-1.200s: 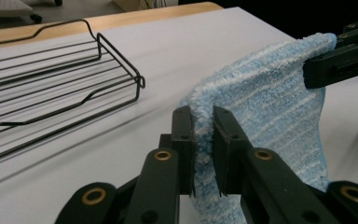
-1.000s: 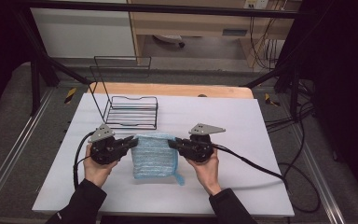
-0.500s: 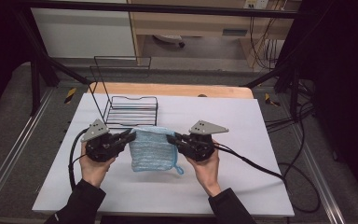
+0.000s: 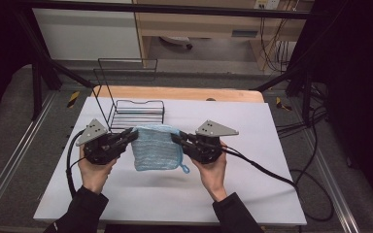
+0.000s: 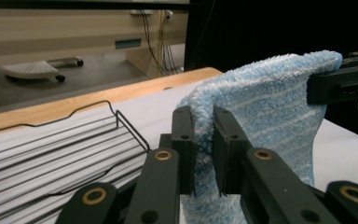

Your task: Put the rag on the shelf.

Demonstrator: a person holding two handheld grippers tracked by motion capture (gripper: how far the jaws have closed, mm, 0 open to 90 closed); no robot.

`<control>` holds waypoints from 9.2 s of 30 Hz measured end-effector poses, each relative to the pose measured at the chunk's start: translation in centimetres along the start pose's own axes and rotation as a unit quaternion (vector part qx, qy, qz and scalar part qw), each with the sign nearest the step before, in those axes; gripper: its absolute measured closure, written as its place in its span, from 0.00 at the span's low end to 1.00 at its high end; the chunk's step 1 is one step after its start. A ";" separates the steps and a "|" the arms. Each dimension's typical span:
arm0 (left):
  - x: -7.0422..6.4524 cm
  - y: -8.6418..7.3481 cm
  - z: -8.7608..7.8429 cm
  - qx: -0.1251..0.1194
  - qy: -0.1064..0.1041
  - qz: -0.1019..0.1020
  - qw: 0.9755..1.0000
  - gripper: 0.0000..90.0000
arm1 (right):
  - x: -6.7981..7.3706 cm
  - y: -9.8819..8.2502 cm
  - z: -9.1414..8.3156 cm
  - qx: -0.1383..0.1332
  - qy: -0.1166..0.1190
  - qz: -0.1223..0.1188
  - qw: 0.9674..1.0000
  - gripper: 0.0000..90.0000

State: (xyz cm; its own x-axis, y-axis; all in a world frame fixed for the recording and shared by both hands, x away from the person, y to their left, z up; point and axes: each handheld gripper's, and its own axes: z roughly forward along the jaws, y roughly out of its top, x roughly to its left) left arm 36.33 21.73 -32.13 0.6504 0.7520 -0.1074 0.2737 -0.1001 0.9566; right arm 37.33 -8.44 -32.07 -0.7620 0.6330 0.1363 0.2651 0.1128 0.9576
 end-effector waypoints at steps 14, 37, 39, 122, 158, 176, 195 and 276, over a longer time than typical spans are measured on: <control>0.9 2.3 -1.6 -0.049 0.015 0.001 0.999 0.89 | 1.2 2.5 0.8 -0.036 0.000 -0.021 0.999 0.89; 3.3 6.1 -3.2 -0.122 0.040 -0.009 0.992 0.90 | 2.9 7.3 3.0 -0.092 -0.016 -0.054 0.994 0.89; 3.5 6.5 -3.4 -0.127 0.044 -0.007 0.991 0.90 | 3.0 7.8 3.2 -0.095 -0.016 -0.056 0.994 0.89; 11.3 18.9 -1.7 -0.202 0.109 -0.009 0.973 0.90 | 0.0 22.1 11.3 -0.159 -0.053 -0.079 0.983 0.90; 13.4 14.4 2.0 -0.130 0.097 -0.008 0.987 0.90 | -3.2 17.4 13.7 -0.096 -0.069 -0.061 0.991 0.90; 13.3 12.1 1.2 -0.115 0.078 0.005 0.990 0.90 | -2.7 15.2 13.2 -0.080 -0.052 -0.064 0.993 0.90; 13.1 10.8 0.3 -0.100 0.055 0.009 0.993 0.89 | -2.2 14.3 12.8 -0.060 -0.044 -0.066 0.995 0.90; 11.7 7.5 -0.1 0.032 0.046 0.003 0.998 0.98 | -2.4 10.1 12.4 0.046 0.010 -0.063 0.997 0.96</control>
State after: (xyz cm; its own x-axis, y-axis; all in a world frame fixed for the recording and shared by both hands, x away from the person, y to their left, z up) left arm 45.91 29.83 -26.19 0.5844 0.8081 -0.0737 0.3162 -0.1432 0.9378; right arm 49.21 0.68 -25.83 -0.8042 0.5939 0.0224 0.2193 0.2615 0.9400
